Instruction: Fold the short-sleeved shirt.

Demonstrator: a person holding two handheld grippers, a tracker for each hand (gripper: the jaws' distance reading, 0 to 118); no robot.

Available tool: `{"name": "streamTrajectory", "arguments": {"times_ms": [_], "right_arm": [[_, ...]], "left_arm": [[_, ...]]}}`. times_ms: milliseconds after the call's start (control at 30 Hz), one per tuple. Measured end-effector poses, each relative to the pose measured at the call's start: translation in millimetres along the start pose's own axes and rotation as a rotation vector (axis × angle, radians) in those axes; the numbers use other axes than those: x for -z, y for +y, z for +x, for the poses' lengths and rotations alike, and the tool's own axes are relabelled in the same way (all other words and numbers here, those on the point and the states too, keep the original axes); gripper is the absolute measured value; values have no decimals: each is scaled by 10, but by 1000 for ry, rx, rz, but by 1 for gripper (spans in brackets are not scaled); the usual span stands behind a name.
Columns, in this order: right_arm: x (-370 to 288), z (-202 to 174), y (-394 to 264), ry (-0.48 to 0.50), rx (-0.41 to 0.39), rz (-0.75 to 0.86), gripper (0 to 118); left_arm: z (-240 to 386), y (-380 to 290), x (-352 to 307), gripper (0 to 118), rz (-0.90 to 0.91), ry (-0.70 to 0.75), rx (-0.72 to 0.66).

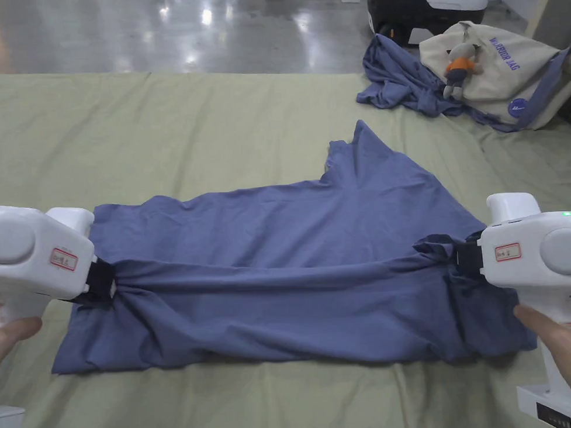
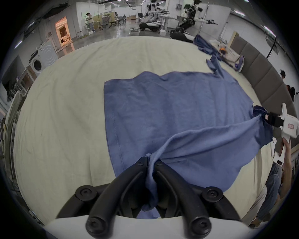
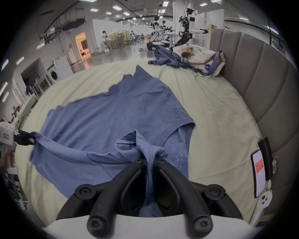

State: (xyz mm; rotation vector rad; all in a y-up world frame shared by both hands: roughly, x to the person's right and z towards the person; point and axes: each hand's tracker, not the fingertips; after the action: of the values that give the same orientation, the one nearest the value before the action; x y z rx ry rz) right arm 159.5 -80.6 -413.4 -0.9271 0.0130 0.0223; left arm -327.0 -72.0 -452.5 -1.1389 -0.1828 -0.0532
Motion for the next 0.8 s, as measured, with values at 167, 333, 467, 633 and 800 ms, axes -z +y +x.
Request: {"name": "streamTrajectory", "arguments": {"times_ms": [167,333,467,633,800], "right_arm": [[39,-36,-105,-61,-70,9,17],[-517,204,-421,28,41,122,81],[-1261,250,-816,-1,23,271,85],[-2067,108,-1298,71,15,343,34],[-2298,-58,-1541,99,-6,353,6]], "left_arm": [[54,-74,48,82,9,72,20],[43,-460,-525,82,238,118,14],[94,-1034,-1132,81,400,148,15],[156,-1849,-1680,78,480,112,-75],[222,-2240,-1724,0,357,34,-26]]}}
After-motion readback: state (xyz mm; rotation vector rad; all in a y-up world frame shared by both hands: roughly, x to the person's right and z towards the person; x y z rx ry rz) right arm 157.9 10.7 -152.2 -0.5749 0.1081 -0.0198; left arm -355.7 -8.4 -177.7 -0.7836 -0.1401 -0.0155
